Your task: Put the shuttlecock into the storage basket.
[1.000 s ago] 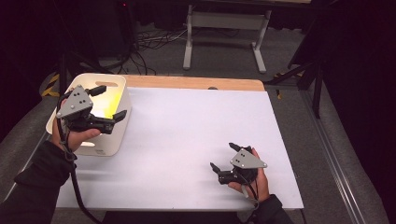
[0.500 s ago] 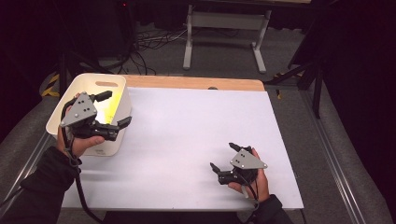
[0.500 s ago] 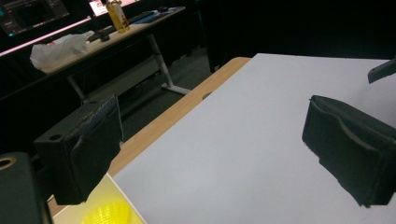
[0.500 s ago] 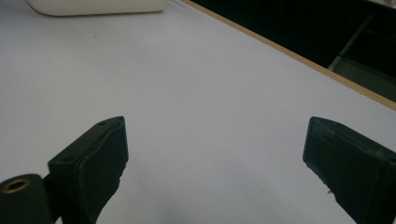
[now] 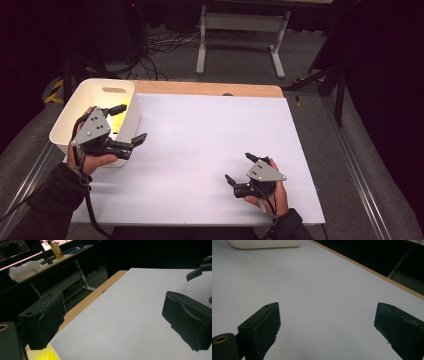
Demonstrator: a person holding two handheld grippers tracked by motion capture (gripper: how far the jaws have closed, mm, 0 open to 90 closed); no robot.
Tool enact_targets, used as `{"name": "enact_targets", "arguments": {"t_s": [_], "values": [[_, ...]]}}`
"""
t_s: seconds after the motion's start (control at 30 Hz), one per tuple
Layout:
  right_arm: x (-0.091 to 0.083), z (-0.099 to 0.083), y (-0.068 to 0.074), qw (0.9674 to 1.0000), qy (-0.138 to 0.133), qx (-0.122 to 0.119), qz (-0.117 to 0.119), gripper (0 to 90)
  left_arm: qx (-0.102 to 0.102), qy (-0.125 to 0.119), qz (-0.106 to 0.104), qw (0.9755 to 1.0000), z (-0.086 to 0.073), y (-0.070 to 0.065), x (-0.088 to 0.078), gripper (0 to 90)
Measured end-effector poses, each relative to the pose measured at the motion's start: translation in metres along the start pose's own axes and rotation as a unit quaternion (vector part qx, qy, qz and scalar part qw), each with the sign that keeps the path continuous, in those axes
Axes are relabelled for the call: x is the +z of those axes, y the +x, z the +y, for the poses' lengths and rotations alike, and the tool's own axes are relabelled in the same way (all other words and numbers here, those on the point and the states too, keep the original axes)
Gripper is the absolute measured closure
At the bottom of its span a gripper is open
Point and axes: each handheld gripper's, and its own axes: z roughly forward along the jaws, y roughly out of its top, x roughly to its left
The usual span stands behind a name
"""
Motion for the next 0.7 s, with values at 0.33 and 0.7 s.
{"name": "enact_targets", "arguments": {"t_s": [0.33, 0.7], "values": [[-0.001, 0.001, 0.0, 1.0, -0.003, -0.001, 0.0, 7.6, 0.006, -0.004, -0.014, 0.9999, -0.005, -0.012, 0.004, 5.8], [-0.001, 0.001, 0.001, 1.0, -0.002, -0.003, 0.0, 7.6, 0.008, -0.003, -0.026, 0.9996, -0.016, -0.025, 0.01, 5.6]]}}
